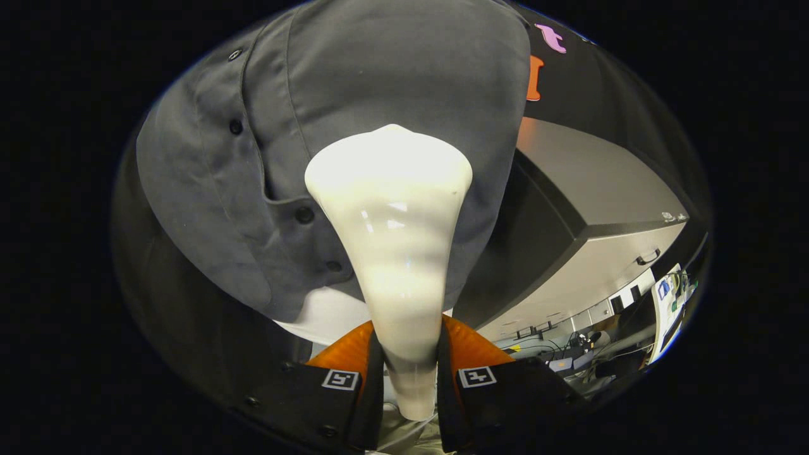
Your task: Iron the clothes twice with a garment steamer, once on the left side and once on the right side.
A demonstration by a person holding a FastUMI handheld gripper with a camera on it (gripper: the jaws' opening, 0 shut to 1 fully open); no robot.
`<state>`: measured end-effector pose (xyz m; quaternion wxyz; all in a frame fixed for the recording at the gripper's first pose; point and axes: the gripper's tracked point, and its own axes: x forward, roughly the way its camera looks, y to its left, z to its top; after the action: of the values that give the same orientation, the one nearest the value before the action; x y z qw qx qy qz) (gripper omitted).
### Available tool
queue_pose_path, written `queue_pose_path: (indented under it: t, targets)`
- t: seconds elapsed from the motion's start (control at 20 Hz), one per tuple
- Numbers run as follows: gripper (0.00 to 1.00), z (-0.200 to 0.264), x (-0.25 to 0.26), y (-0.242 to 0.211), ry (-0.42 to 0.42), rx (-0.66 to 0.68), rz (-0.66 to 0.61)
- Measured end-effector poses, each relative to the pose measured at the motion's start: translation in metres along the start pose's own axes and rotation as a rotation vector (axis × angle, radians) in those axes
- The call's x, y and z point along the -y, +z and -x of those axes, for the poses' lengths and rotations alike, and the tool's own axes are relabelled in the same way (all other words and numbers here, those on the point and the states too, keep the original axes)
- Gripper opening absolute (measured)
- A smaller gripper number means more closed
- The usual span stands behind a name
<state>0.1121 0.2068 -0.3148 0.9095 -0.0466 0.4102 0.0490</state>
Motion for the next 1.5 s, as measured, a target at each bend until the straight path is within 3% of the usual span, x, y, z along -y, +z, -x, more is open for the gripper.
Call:
queue_pose_path:
  t: [0.95, 1.5]
  targets:
    - [0.43, -0.057, 0.002, -0.088, 0.006, -0.169, 0.008]
    - [0.44, -0.061, 0.001, -0.111, 0.003, -0.204, -0.024]
